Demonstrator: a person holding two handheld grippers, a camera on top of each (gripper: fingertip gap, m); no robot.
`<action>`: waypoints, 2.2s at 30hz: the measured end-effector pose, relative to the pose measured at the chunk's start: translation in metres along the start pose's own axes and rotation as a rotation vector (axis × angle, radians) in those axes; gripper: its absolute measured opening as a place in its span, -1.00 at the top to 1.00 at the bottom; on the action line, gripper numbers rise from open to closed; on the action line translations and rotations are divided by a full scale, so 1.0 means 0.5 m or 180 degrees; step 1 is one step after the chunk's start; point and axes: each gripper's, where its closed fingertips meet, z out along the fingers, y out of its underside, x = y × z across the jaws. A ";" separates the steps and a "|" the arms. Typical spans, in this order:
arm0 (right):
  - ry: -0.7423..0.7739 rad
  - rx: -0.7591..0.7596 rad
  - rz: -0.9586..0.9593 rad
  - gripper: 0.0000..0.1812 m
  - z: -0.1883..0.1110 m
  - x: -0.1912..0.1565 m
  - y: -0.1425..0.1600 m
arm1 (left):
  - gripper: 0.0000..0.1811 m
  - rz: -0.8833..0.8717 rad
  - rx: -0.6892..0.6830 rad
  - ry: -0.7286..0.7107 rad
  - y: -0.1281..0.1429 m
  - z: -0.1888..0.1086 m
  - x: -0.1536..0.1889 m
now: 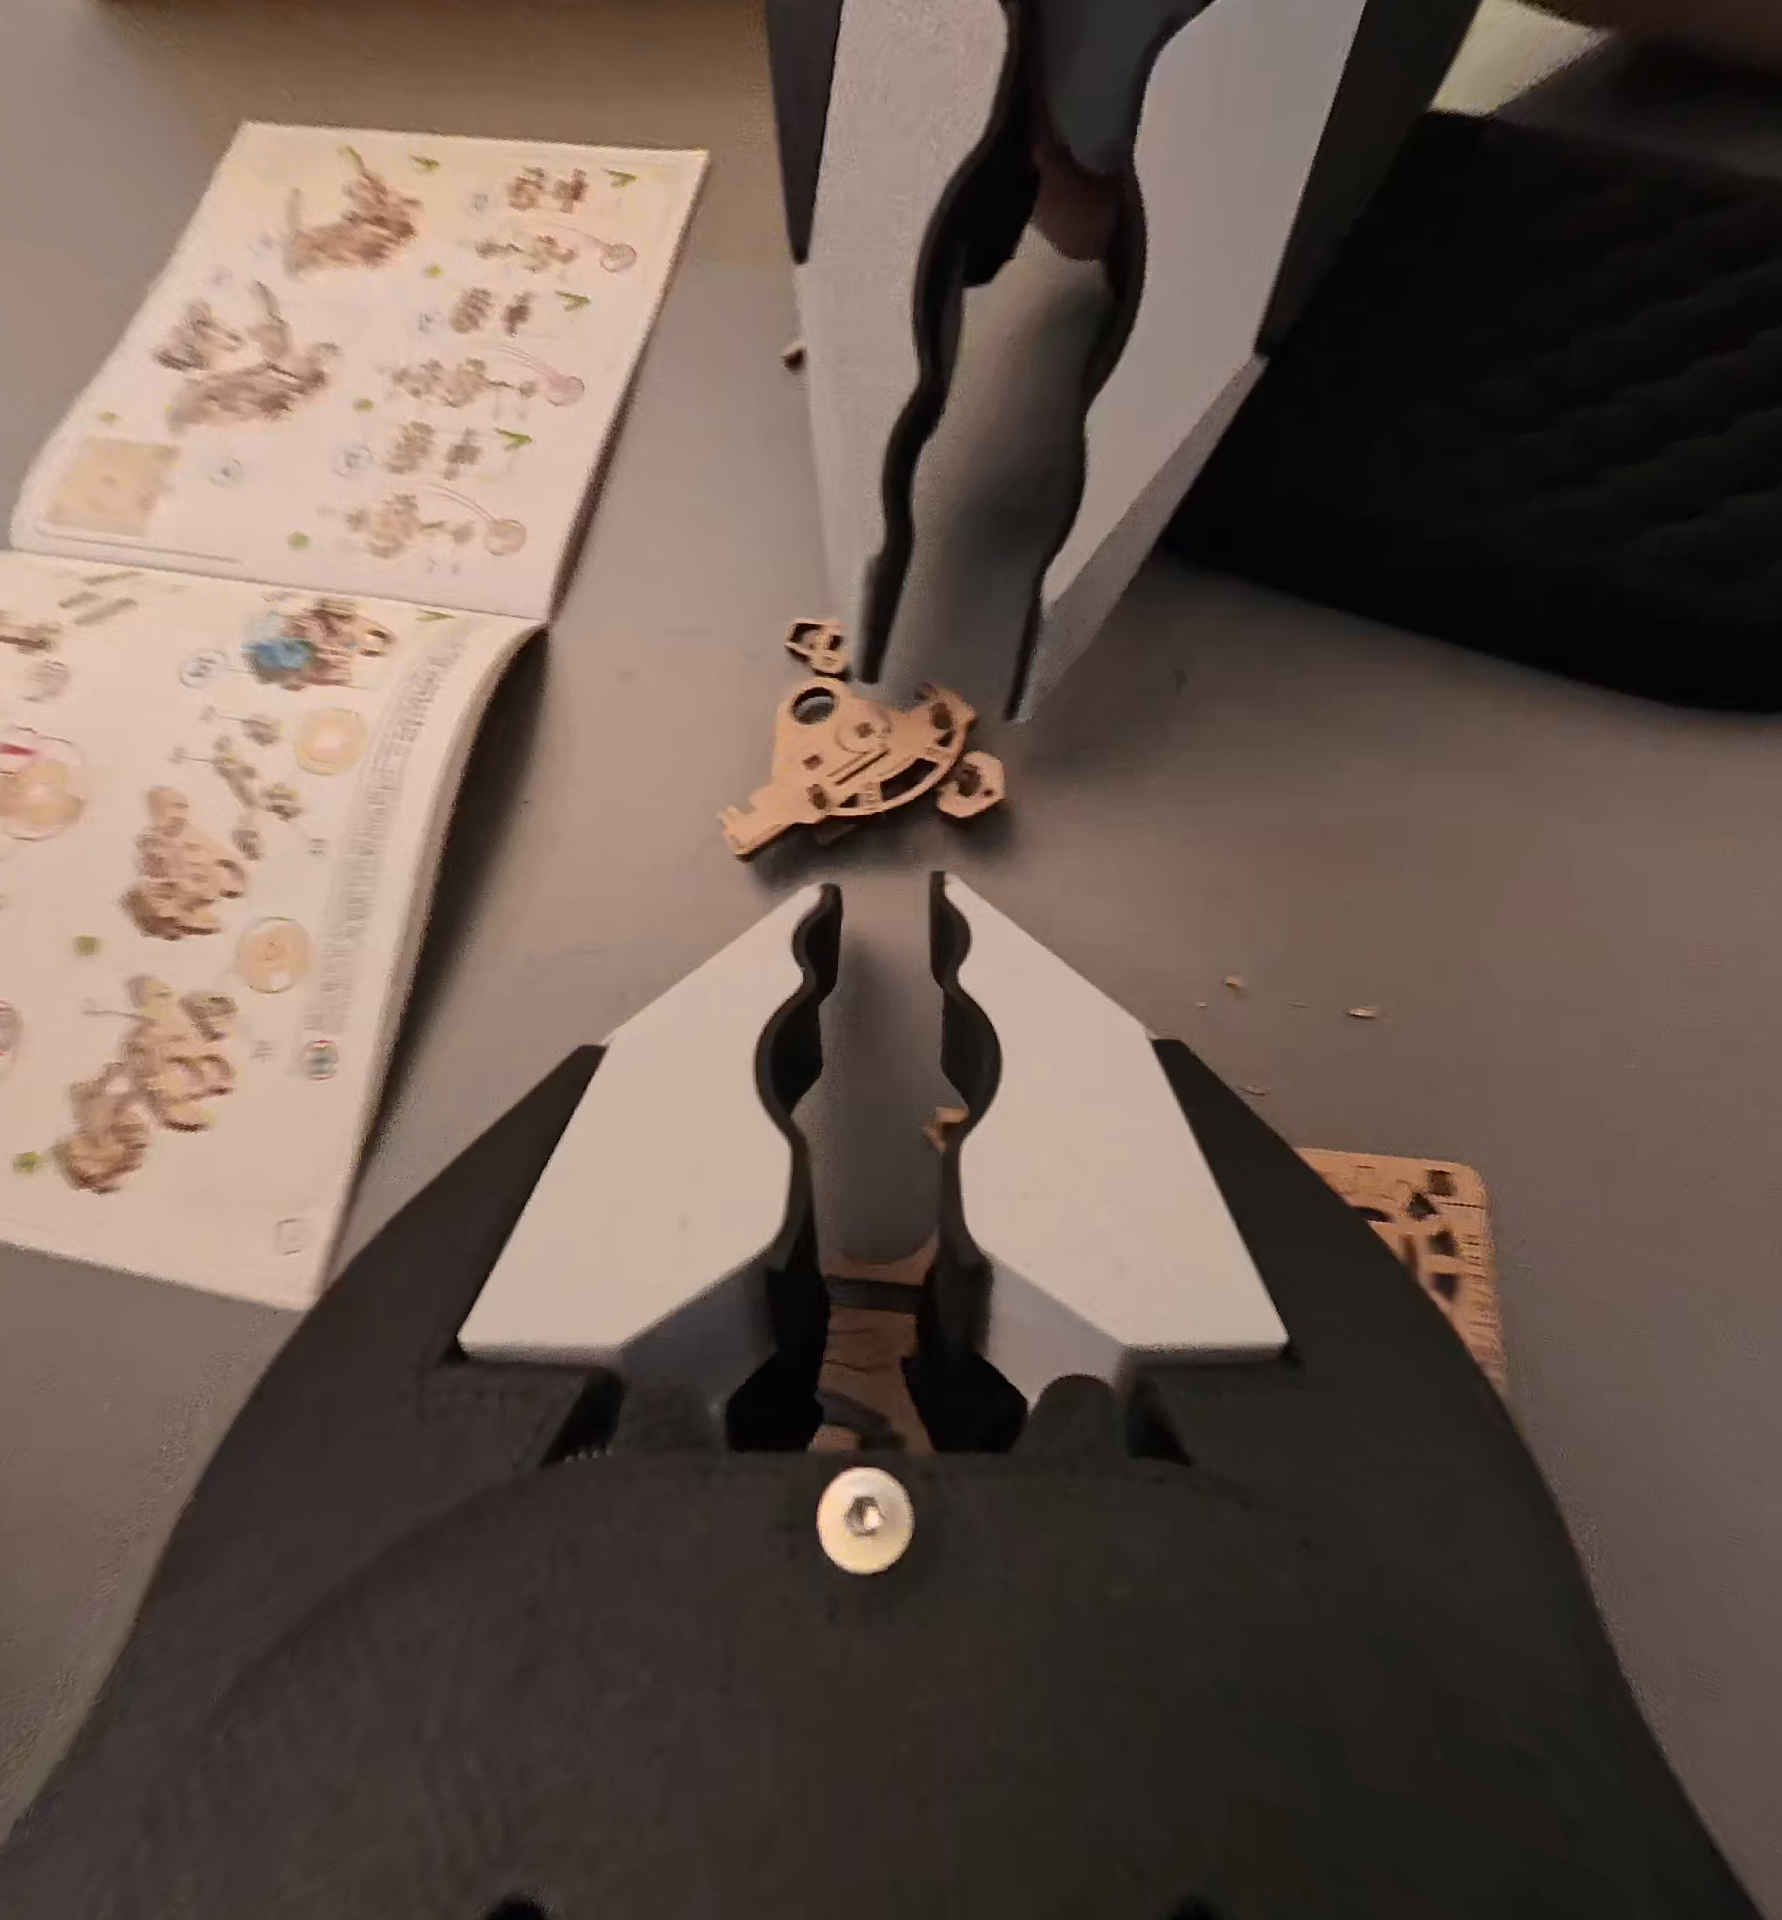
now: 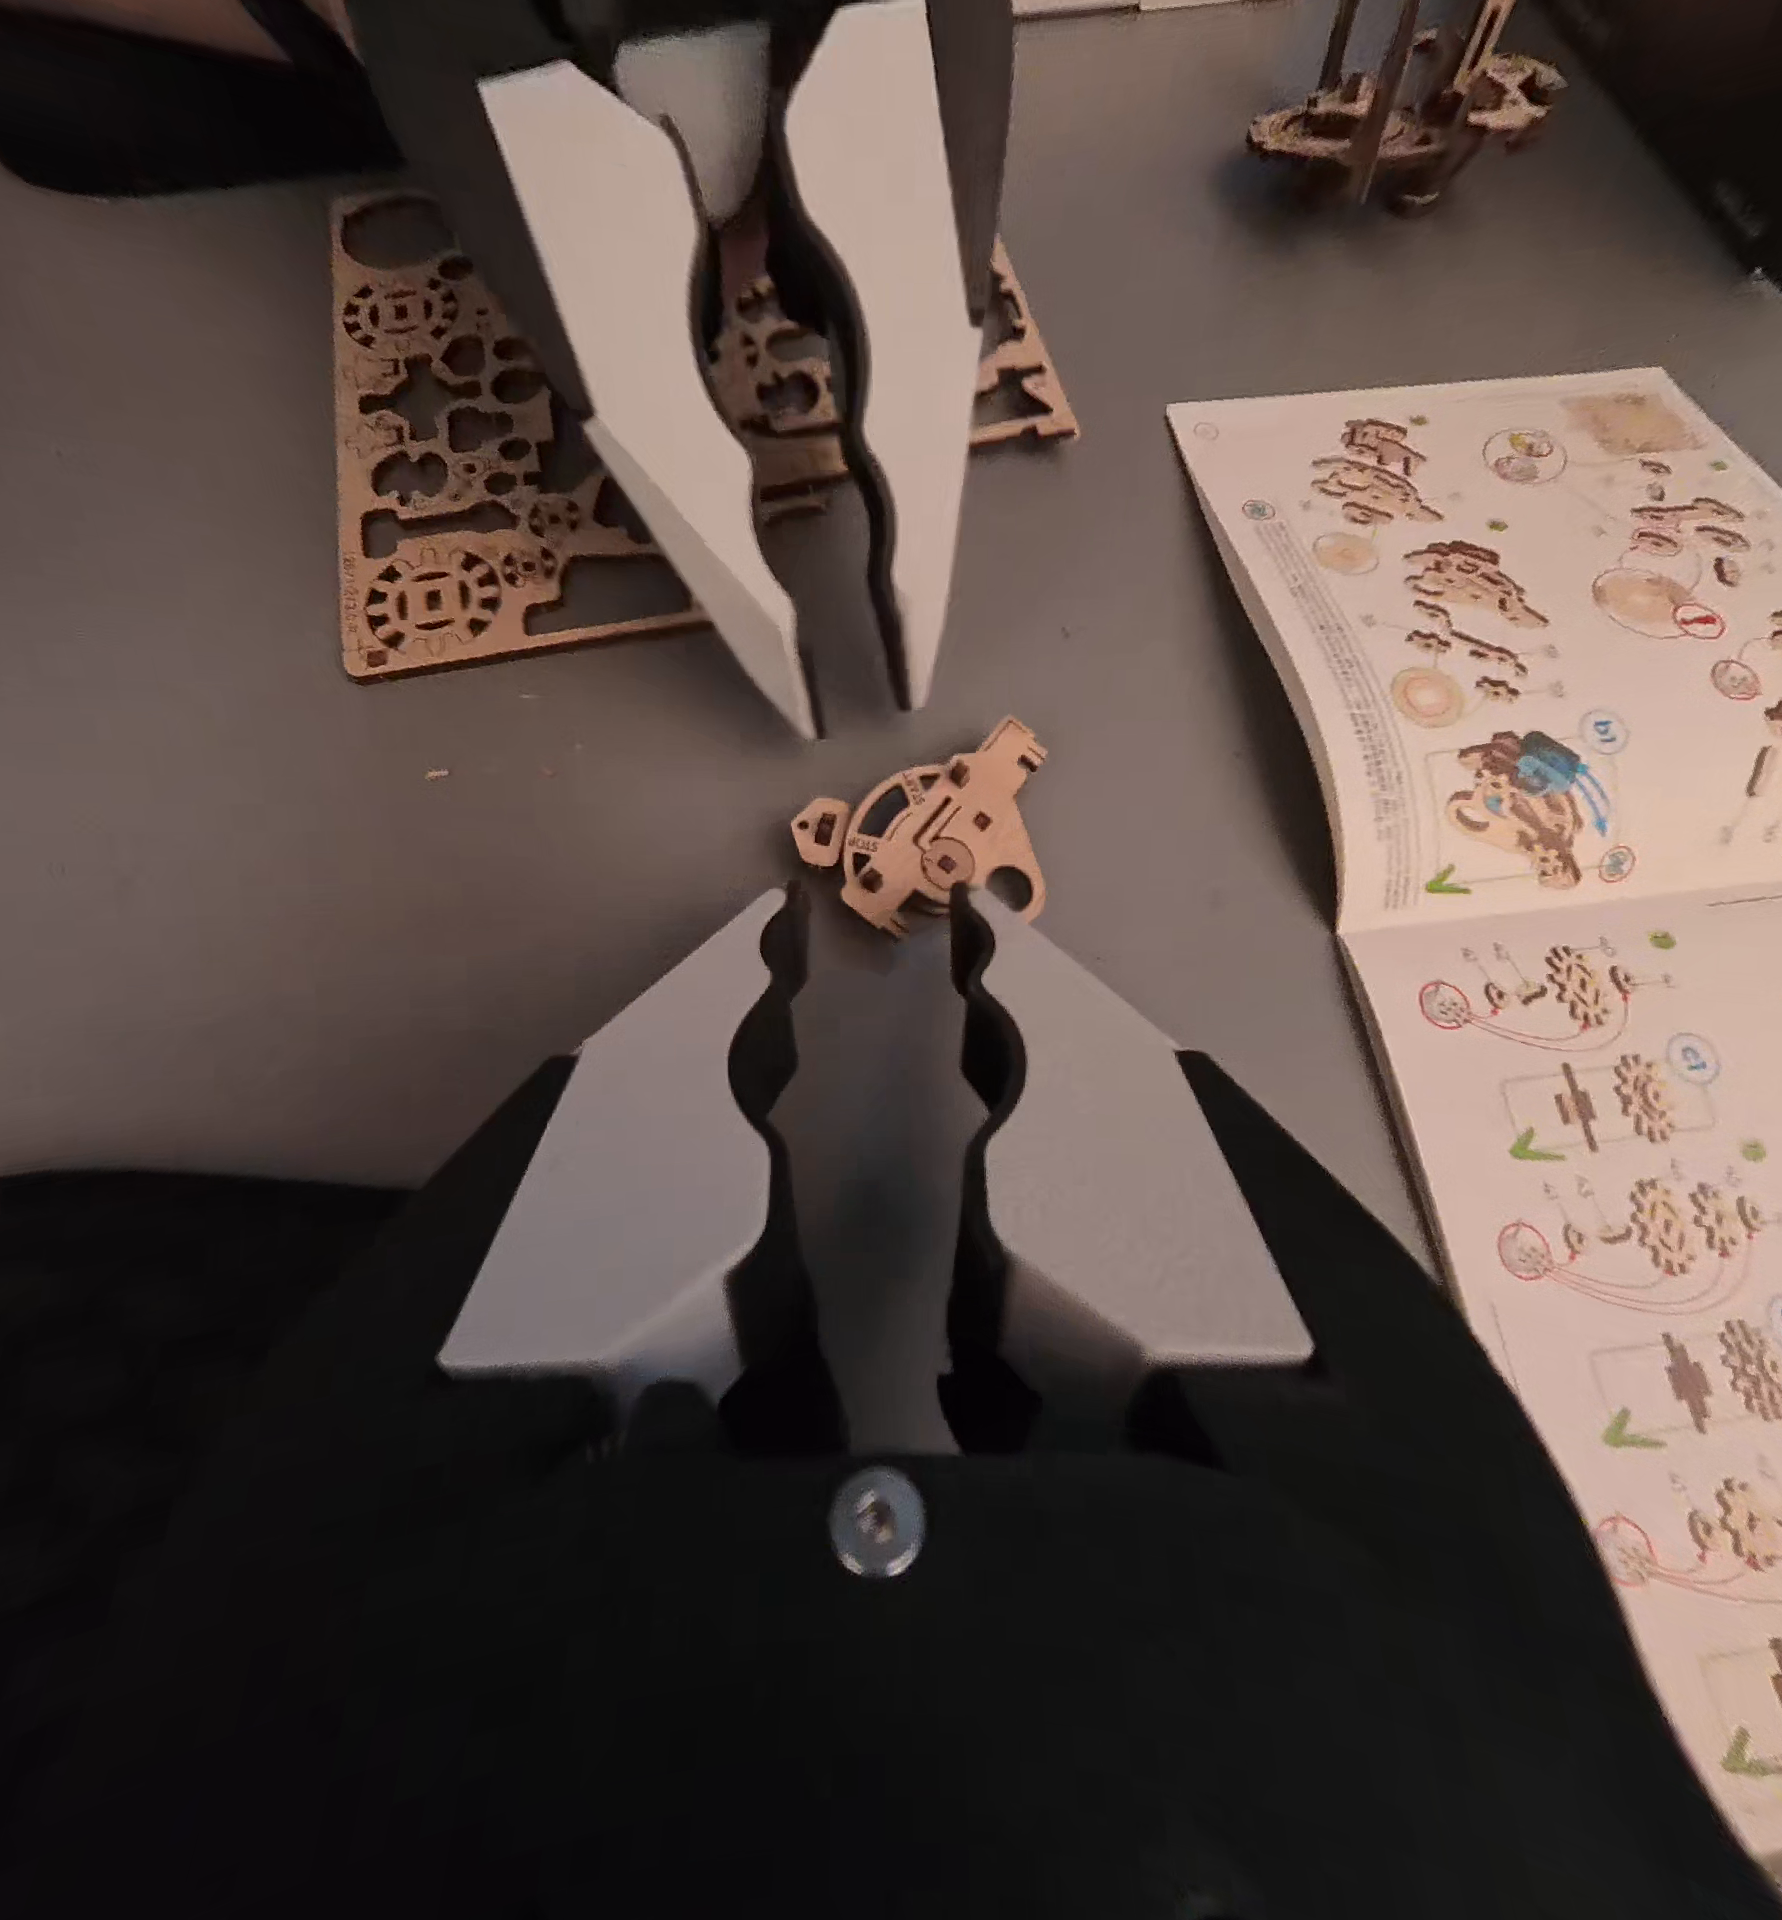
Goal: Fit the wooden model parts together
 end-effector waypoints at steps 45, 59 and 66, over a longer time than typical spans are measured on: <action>0.1575 -0.0062 -0.1128 0.85 -0.022 0.027 -0.096 | 0.55 -0.1640 0.1099 0.1237 -0.087 -0.058 -0.011; 0.0955 0.0324 -0.0212 0.65 -0.008 0.022 -0.088 | 0.87 -0.1368 0.0768 0.1093 -0.057 -0.056 -0.008; 0.0032 0.0594 0.0631 0.66 -0.002 -0.001 -0.085 | 0.87 -0.1088 0.0466 0.1246 -0.037 -0.049 0.025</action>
